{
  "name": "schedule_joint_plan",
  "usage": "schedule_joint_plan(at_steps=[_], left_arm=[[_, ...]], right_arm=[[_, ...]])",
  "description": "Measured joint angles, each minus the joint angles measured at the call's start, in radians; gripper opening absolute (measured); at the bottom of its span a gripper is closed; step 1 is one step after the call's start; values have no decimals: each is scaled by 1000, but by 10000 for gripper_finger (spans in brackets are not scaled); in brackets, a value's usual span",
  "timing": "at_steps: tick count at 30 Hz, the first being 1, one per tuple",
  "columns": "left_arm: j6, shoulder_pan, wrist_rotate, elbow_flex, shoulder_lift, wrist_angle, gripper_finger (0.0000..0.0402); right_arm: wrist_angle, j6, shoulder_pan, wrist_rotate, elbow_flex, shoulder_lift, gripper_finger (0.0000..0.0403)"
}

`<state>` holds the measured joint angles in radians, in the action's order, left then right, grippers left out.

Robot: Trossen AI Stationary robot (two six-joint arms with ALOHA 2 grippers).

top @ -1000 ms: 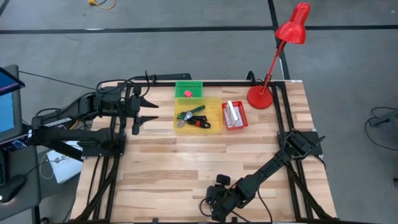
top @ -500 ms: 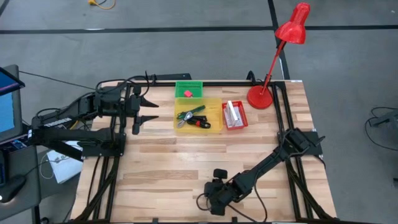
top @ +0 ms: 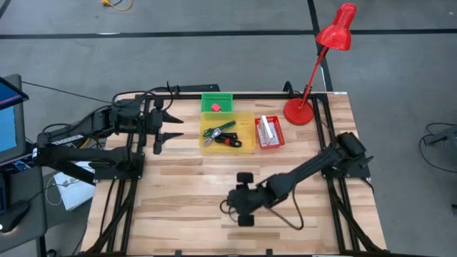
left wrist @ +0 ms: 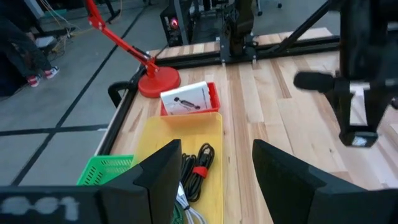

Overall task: Pick and place items into bin
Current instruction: Put the black charger adapter into the green bin

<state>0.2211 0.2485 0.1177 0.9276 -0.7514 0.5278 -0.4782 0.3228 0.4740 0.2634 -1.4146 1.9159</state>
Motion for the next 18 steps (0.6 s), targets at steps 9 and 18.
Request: schedule_joint_plan(at_steps=[9, 18], left_arm=[[-38, 0, -2, 0, -109, -4, 188], [-217, 0, 78, 0, -273, -132, 188]], right_arm=[[-19, -238, -71, 3, 0, -167, 158], [-47, -464, -125, 6, 0, -277, 158]])
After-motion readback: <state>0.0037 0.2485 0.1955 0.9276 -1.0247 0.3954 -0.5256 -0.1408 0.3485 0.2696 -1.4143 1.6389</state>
